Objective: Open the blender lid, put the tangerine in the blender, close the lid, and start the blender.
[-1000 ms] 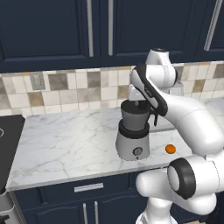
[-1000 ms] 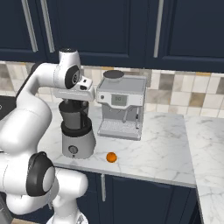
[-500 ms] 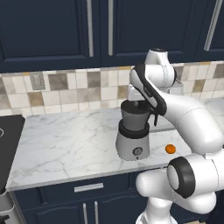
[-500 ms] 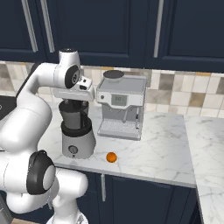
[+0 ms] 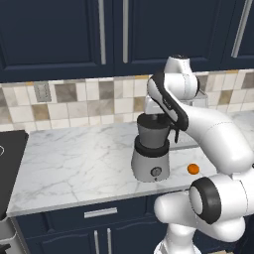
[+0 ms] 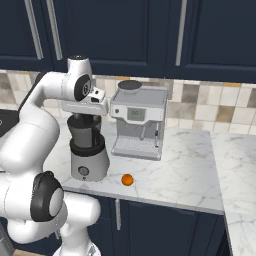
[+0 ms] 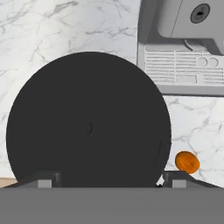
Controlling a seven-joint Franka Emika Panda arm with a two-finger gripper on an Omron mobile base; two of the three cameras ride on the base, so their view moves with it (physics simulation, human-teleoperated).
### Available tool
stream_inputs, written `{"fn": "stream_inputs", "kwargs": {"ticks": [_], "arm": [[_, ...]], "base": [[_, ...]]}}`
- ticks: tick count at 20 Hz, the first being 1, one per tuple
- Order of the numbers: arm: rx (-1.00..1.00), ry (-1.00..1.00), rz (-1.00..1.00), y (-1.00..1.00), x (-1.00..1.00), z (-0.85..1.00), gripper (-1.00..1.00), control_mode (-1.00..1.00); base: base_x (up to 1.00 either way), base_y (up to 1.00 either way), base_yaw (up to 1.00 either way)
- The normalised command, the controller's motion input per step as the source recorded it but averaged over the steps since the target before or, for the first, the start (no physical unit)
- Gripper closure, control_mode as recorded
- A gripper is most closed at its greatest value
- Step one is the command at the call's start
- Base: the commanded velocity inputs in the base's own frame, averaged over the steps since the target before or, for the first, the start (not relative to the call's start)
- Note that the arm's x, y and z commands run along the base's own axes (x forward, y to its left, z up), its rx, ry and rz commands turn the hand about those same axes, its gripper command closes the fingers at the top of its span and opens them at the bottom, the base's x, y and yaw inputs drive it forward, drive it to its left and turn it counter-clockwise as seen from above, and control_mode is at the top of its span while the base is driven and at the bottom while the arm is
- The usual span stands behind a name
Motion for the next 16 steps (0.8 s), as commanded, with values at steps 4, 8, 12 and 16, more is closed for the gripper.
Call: {"fn": "stream_inputs", "kwargs": {"ticks": [4,8,12,16], "arm": [[0.00,0.00,0.00,0.01,0.00,-0.01,1.00,-1.00],[0.00,0.00,0.00,0.00,0.00,0.05,1.00,-1.00],[0.00,-0.05,0.00,0.00,-0.07,0.56,1.00,-1.00],[0.00,-0.15,0.01,-0.02,-0.42,0.94,1.00,-1.00]], "base": [[0.00,0.00,0.00],[0.00,0.00,0.00],[0.00,0.00,0.00],[0.00,0.00,0.00]]}}
